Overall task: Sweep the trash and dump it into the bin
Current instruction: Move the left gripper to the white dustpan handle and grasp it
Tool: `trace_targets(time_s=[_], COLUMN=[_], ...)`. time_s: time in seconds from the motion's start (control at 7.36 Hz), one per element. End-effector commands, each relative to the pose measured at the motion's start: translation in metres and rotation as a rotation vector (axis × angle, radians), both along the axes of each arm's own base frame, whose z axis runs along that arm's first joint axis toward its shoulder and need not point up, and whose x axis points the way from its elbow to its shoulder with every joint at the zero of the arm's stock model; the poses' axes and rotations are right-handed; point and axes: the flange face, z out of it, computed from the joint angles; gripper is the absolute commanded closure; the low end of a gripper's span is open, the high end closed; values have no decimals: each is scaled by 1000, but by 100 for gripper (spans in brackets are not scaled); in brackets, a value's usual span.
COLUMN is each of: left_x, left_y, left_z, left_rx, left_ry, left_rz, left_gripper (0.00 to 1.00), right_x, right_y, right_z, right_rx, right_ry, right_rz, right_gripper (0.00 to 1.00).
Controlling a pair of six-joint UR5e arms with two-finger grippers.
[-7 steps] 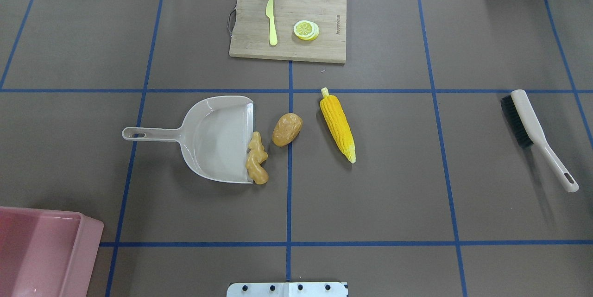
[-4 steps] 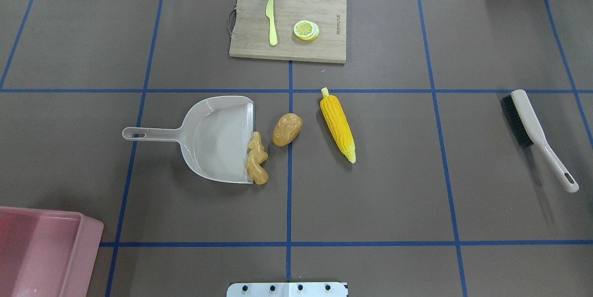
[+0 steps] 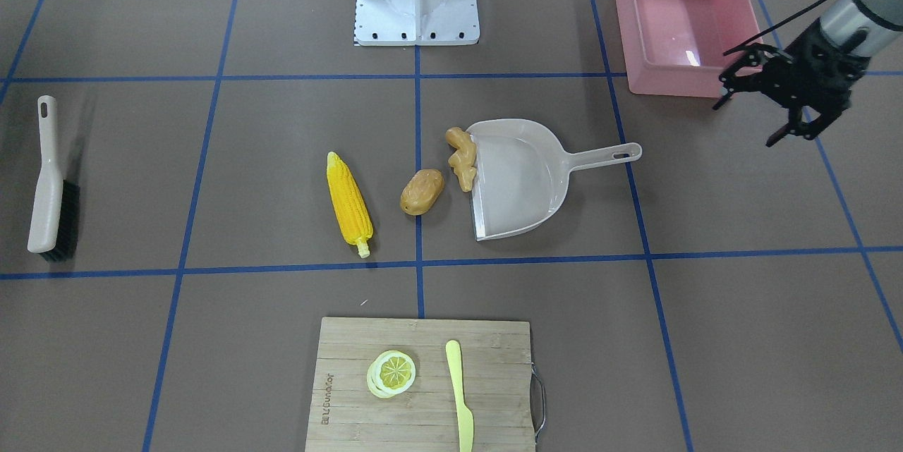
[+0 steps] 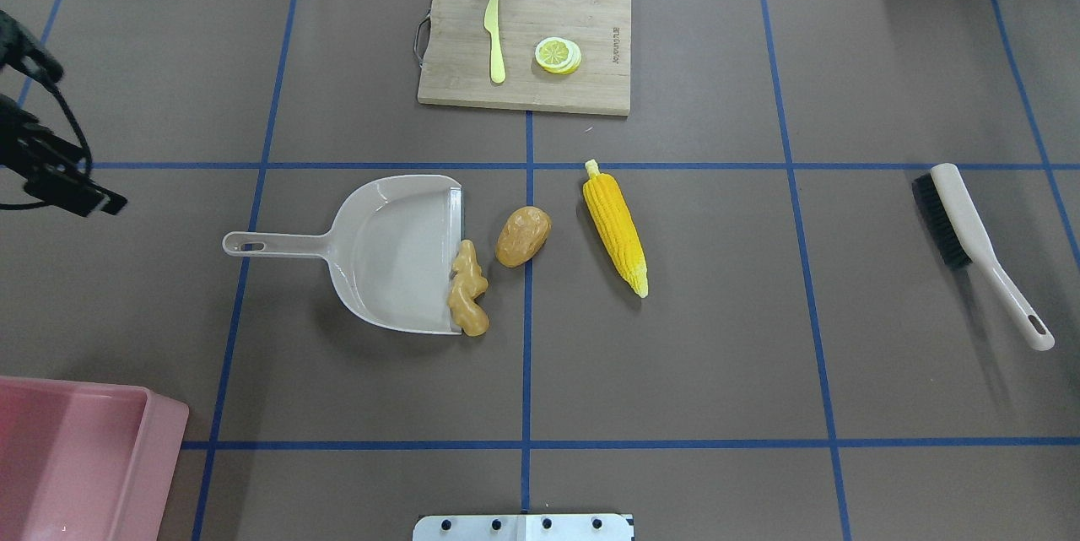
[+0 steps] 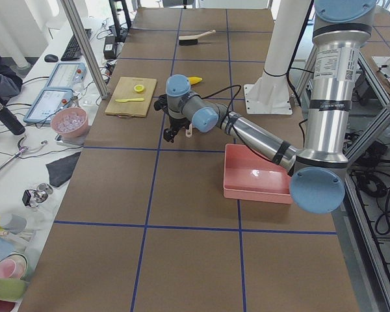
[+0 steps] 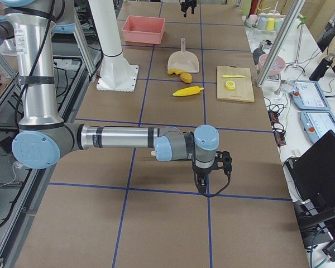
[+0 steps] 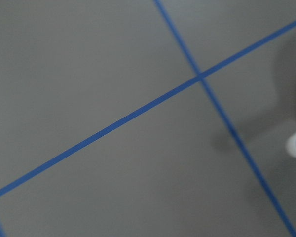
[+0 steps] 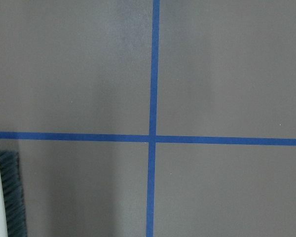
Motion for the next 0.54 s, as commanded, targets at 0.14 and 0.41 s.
trace_targets(time_s=[0.14, 0.41], left_x=[62, 61], left_y=[20, 1], left_z=[-14, 11], left_rx=[242, 609], left_ry=[62, -69], left_rz=[160, 285], left_gripper=[1, 1], right_x=[0, -1], right_y=[-4, -4], right_z=[-10, -11], right_rx=[16, 0], right_ry=[-3, -7], right_rz=[3, 21], right_gripper=[0, 0])
